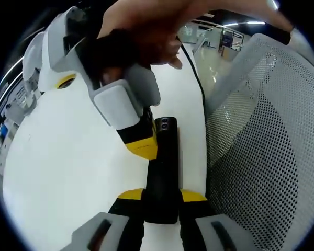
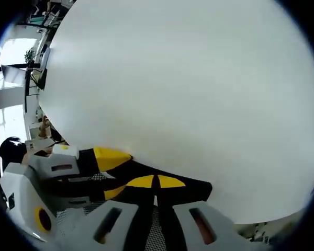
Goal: Press the specified remote control buttons in sequence, fully releasing each button before pressing the next.
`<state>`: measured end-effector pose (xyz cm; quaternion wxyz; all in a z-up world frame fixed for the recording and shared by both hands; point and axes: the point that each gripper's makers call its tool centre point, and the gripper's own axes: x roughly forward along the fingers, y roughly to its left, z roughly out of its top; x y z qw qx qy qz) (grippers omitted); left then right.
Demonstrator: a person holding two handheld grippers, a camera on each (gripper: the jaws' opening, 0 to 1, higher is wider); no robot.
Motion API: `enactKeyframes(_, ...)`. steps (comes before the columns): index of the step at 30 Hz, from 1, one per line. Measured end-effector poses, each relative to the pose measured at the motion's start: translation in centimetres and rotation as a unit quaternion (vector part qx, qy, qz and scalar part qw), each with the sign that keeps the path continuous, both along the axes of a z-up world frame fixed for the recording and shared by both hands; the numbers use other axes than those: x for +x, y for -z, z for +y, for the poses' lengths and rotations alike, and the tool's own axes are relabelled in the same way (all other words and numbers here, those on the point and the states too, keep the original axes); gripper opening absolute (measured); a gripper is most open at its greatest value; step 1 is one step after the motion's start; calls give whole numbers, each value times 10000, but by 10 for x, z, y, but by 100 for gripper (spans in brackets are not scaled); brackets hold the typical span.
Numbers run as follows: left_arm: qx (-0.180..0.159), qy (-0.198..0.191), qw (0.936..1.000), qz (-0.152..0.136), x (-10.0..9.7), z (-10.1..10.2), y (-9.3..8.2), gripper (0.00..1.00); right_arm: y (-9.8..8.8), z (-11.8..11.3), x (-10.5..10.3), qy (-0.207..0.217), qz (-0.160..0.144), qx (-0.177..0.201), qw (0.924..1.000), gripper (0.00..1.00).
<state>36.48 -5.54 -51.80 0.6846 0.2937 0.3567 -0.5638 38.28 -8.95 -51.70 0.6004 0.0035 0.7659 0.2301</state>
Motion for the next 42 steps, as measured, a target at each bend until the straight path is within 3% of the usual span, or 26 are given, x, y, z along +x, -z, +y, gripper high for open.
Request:
enactKeyframes(8,-14,-28,10000,3,0,0,0,24,-1,0,0,301,-262,320,9987,0)
enactKeyframes(18,-26,-61,10000,4,-1,0,-1,24,-4,-3,-5,-300,-767,449,9956,0)
enactKeyframes(37,1,-57,10000,-3,0,0,0,25,-4,0,-13,-362,-780,477,9952,0)
enactKeyframes(42,1,-64,10000,-1,0,0,0,25,-4,0,-13,-515,-927,398,9936,0)
